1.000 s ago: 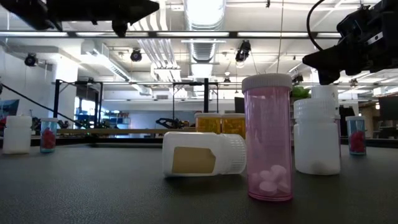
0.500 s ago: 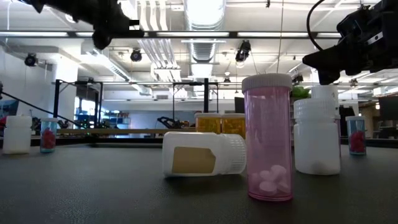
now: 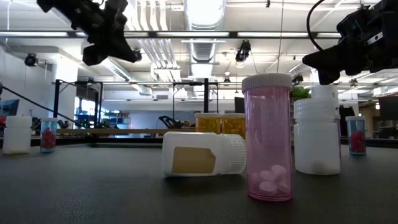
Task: Pick and place medicine bottles onto shelf by color
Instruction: Put the top left blue pill bottle on the shelf
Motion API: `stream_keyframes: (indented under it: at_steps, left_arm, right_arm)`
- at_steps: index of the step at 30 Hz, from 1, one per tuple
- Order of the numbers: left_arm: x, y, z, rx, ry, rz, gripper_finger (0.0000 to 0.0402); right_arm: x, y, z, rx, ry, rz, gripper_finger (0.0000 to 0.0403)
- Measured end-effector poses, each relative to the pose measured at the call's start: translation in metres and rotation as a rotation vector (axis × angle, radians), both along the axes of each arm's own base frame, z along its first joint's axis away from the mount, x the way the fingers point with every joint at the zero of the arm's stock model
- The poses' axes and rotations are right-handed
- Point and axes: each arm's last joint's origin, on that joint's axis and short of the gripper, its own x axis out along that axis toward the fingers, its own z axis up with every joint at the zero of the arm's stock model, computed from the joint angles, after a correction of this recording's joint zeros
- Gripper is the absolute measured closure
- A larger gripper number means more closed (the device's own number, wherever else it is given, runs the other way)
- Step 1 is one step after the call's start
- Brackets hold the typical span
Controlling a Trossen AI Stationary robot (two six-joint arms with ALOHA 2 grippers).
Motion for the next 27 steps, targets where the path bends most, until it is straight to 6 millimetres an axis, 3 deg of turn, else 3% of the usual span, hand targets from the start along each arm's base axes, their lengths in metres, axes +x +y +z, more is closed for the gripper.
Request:
stream_keyframes:
  at_steps: [4,9,15,27]
  left_arm:
    - [0.011,0.004,-0.009,-0.105,0.073,0.064,0.0401]
    - [0.025,0.005,-0.039,-0.27,0.241,0.066,0.0401]
    - [0.026,0.009,-0.062,-0.355,0.434,0.144,0.0401]
    - [0.027,0.012,-0.067,-0.496,0.394,0.345,0.0402]
  right_arm:
    - [0.0,0.0,0.0,0.0,0.0,0.0,0.038]
    - [0.0,0.0,0.0,0.0,0.0,0.0,0.038]
    - [0.0,0.0,0.0,0.0,0.0,0.0,0.038]
    - [0.0,0.0,0.0,0.0,-0.001,0.0,0.038]
